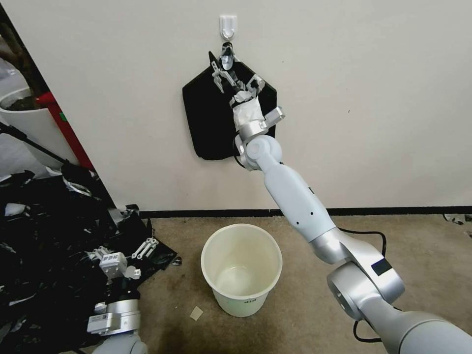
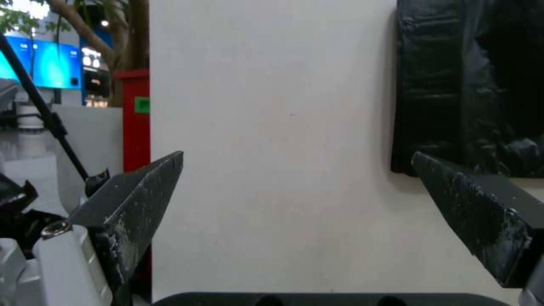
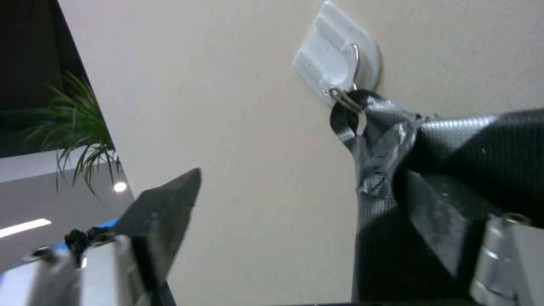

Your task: Place a trash bag onto the trash bin.

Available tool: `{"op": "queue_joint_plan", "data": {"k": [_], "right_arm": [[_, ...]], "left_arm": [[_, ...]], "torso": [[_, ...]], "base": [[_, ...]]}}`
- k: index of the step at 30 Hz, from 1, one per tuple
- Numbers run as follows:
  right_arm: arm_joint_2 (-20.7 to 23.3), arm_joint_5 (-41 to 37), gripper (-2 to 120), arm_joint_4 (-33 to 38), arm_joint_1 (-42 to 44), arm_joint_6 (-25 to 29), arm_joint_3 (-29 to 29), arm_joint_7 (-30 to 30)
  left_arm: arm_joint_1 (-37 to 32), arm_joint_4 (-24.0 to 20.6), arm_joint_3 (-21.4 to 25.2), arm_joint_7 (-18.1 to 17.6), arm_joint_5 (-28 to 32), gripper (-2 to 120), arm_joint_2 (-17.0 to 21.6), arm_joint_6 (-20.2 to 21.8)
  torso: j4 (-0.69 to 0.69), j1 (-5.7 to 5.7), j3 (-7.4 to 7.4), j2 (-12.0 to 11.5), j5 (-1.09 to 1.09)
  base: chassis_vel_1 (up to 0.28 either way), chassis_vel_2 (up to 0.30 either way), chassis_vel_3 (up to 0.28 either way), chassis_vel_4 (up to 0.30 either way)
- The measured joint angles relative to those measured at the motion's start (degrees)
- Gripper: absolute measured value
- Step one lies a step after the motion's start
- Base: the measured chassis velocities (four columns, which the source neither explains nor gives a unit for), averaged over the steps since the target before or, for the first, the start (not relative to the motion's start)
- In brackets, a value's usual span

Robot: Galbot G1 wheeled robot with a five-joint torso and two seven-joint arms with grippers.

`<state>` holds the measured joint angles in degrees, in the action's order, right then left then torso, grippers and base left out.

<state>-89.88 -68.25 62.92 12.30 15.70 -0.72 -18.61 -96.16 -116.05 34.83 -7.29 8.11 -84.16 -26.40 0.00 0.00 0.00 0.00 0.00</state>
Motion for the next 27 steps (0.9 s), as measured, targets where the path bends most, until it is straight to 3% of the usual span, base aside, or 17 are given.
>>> {"op": "queue_joint_plan", "data": {"k": [4,6,27], "right_arm": [[-0.3,0.0,71,-1.0,-0.6,0.1,0.4,-0.4],[-0.3,0.0,70,-1.0,-0.6,0.1,0.5,-0.4],[0.6,2.1,75,0.6,1.3,0.3,0.1,-0.9]], "left_arm": [[-0.1,0.1,-0.4,0.0,-0.2,100,0.0,-0.2],[-0.1,0.2,-0.4,0.0,-0.2,100,0.0,-0.2],[0.2,1.1,-1.3,0.0,-0.7,100,-0.2,-0.5]], "torso": [[0.0,0.0,0.0,0.0,0.0],[0.0,0.0,0.0,0.0,0.0],[0.0,0.0,0.0,0.0,0.01]], "base": [[0.0,0.0,0.0,0.0],[0.0,0.0,0.0,0.0],[0.0,0.0,0.0,0.0]]}}
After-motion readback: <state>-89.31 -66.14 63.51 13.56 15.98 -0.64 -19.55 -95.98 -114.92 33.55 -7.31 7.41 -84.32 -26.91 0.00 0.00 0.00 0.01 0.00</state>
